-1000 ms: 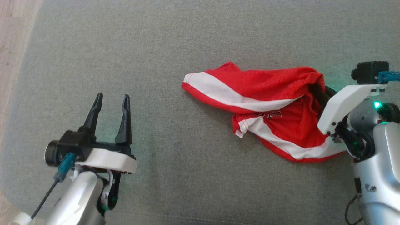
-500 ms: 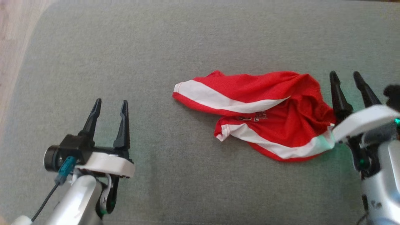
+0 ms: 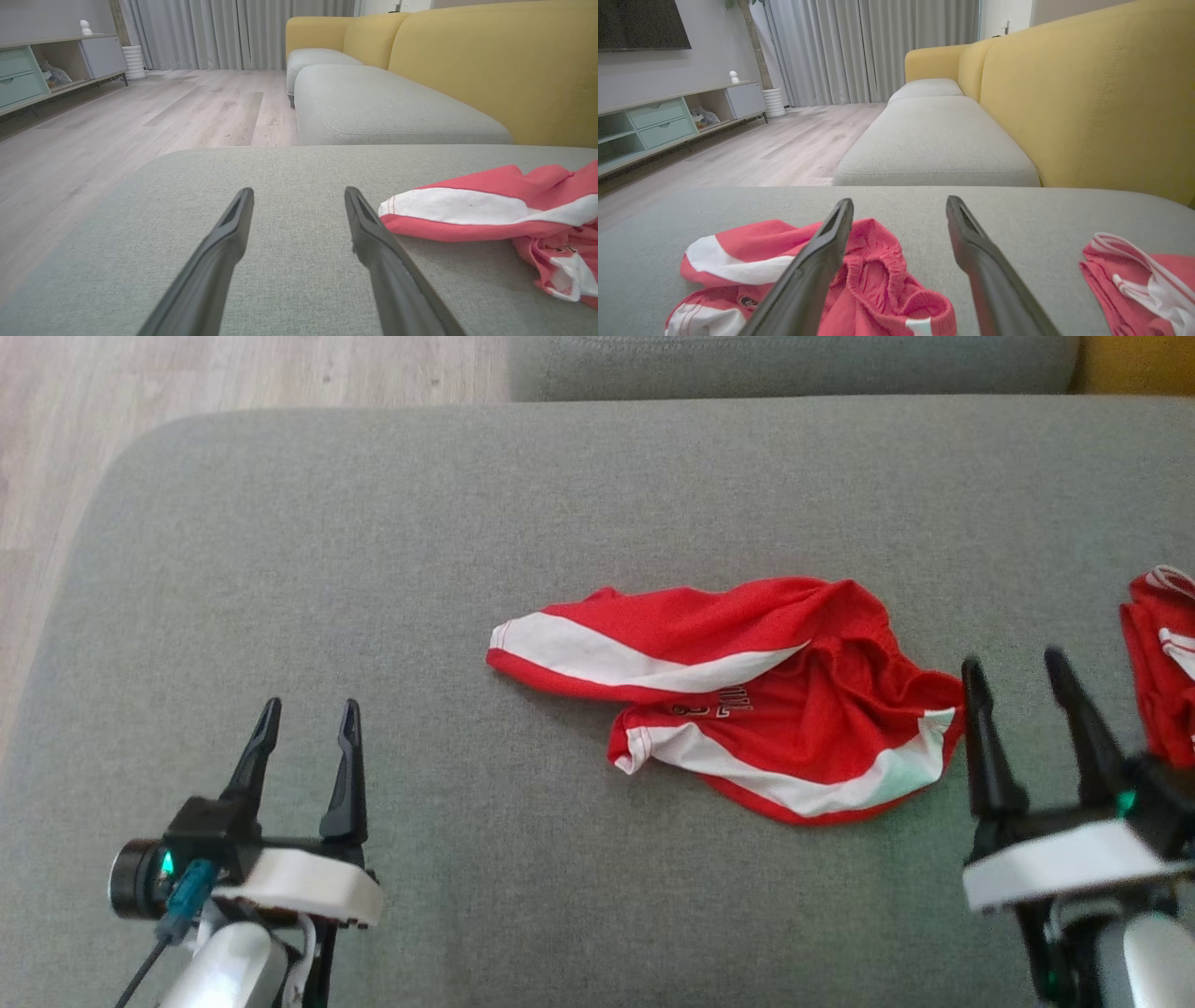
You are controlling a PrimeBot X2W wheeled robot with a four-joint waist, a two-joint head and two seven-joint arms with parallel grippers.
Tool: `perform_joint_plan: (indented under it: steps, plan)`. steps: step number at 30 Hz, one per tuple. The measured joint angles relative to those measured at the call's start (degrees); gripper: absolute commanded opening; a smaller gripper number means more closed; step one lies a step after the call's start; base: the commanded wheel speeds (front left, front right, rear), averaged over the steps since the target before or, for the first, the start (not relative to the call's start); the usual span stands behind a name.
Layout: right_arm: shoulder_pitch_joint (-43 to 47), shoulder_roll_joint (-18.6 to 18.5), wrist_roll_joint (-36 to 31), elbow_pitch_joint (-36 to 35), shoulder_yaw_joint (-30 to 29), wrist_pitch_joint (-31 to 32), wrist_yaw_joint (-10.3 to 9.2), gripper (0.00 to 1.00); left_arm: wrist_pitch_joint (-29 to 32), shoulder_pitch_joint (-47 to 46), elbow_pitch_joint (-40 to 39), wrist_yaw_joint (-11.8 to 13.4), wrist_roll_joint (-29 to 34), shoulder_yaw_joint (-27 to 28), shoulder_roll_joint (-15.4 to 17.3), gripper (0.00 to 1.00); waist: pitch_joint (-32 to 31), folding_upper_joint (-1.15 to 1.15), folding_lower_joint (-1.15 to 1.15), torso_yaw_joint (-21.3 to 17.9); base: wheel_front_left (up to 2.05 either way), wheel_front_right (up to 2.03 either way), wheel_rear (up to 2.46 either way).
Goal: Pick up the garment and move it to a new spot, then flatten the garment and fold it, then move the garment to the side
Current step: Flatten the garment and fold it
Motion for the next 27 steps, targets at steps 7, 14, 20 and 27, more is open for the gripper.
perform_joint_plan:
  steps: [7, 14, 20, 27]
  plan:
    - [7.1, 2.7, 0.0, -4.9, -0.4, 2.6, 0.0, 1.0, 0.9, 1.7, -1.7, 1.0, -0.2, 0.0, 0.8, 1.0, -1.0, 0.0, 0.0, -0.1, 0.0, 0.0, 0.0]
    - [7.7, 3.6, 0.0, -6.2, -0.5, 3.5, 0.0, 1.0, 1.4, 2.5, -3.0, 1.7, -0.2, 0.1, 1.3, 1.0, -0.9, 0.0, 0.01, -0.2, 0.0, 0.0, 0.0]
    - [7.7, 3.9, 0.1, -6.5, -0.7, 3.9, 0.0, 1.0, 1.8, 2.4, -4.0, 1.6, 0.1, -0.8, 1.7, 1.0, -0.4, 0.0, 0.01, -0.1, 0.0, 0.0, 0.0]
    - [7.6, 4.0, 0.1, -7.1, -1.5, 4.6, 0.0, 1.0, 9.2, -5.4, -6.0, -4.5, 3.6, -12.1, -2.3, 1.0, 1.7, 0.0, 0.01, -0.1, 0.0, 0.0, 0.0]
